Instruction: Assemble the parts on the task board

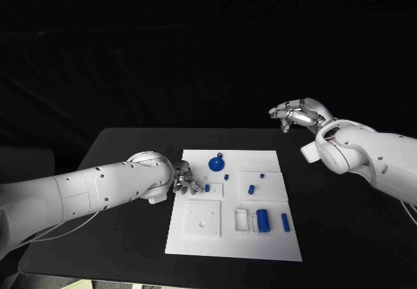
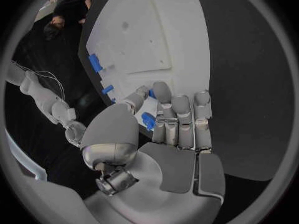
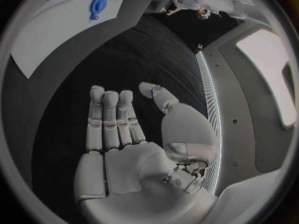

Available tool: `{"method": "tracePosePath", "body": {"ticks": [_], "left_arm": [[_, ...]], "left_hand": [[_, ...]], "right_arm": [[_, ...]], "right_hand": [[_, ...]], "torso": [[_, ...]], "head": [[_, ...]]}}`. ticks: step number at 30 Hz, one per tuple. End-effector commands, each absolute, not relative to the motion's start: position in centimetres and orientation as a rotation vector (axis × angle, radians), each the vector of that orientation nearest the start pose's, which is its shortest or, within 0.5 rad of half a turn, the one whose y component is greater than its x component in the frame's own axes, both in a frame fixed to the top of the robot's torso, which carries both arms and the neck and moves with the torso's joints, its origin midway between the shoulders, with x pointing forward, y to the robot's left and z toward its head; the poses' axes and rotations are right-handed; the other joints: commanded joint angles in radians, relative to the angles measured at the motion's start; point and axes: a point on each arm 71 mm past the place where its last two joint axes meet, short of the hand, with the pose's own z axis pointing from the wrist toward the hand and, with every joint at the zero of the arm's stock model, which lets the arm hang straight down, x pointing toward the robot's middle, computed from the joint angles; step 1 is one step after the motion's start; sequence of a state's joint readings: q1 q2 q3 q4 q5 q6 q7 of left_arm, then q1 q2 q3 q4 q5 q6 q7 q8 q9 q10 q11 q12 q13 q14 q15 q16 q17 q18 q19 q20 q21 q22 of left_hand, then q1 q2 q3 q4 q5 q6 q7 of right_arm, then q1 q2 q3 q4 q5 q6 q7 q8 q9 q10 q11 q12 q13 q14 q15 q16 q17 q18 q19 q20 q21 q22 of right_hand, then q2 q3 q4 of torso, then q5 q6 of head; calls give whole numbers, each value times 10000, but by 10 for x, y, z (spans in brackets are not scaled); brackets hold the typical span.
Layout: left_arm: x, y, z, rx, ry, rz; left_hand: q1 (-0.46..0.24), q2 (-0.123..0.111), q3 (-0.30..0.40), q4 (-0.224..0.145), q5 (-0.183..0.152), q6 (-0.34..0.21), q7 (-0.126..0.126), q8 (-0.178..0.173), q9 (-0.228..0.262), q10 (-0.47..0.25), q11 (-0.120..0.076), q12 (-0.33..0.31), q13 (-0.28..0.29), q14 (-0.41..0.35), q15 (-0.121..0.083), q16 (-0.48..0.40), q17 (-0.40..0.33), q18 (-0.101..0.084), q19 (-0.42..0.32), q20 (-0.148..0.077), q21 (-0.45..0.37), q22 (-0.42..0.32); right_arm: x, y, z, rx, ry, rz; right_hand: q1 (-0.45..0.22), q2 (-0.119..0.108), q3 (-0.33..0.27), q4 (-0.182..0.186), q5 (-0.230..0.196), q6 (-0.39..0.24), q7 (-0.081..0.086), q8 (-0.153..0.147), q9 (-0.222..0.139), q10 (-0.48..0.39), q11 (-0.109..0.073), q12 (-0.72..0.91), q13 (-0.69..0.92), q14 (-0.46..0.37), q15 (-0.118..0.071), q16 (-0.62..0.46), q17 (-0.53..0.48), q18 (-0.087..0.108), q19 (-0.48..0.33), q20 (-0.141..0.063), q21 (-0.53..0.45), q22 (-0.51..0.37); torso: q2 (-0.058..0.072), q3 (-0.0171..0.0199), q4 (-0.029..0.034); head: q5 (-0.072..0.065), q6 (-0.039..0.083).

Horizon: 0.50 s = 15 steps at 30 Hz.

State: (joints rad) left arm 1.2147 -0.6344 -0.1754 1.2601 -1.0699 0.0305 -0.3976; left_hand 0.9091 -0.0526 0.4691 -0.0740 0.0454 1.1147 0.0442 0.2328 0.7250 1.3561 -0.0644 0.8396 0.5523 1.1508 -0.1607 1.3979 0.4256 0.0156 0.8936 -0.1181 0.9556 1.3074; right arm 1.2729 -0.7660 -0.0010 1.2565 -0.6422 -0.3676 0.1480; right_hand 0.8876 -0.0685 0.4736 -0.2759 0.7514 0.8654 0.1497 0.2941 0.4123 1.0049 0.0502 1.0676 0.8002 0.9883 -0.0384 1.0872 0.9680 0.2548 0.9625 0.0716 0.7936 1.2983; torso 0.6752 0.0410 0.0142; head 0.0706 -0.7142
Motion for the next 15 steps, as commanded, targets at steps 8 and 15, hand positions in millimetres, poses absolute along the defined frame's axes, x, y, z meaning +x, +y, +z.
{"method": "tracePosePath", "body": {"ticks": [8, 15], "left_arm": [[502, 189, -279, -1655, 23188, -3876], [501, 189, -278, -1908, 23026, -4143]], "left_hand": [[113, 231, -3, -301, 43, -70, 3, -17, -36, 36, -26, 31, 4, 8, -80, 62, 8, 151, 14, -1343, 47, 152], [506, 797, 166, -928, 267, -169, 47, -78, -103, 33, 12, 24, -18, 10, -50, 38, -11, 110, 15, -1325, 33, 149]], "right_arm": [[550, -249, -145, 5773, 15068, 10234], [551, -249, -145, 5773, 15074, 10235]], "right_hand": [[107, -3, 63, -8, 36, 4, 93, 61, -8, -77, -25, 64, -15, -54, 12, 63, -20, 70, -4, 42, -50, 20], [106, -3, 64, -6, 37, 5, 92, 62, -8, -76, -25, 66, -17, -54, 11, 67, -24, 70, -2, 43, -51, 22]], "torso": [[-3, 3, 4], [0, 1, 2]], "head": [[-7, -14], [-14, -8]]}}
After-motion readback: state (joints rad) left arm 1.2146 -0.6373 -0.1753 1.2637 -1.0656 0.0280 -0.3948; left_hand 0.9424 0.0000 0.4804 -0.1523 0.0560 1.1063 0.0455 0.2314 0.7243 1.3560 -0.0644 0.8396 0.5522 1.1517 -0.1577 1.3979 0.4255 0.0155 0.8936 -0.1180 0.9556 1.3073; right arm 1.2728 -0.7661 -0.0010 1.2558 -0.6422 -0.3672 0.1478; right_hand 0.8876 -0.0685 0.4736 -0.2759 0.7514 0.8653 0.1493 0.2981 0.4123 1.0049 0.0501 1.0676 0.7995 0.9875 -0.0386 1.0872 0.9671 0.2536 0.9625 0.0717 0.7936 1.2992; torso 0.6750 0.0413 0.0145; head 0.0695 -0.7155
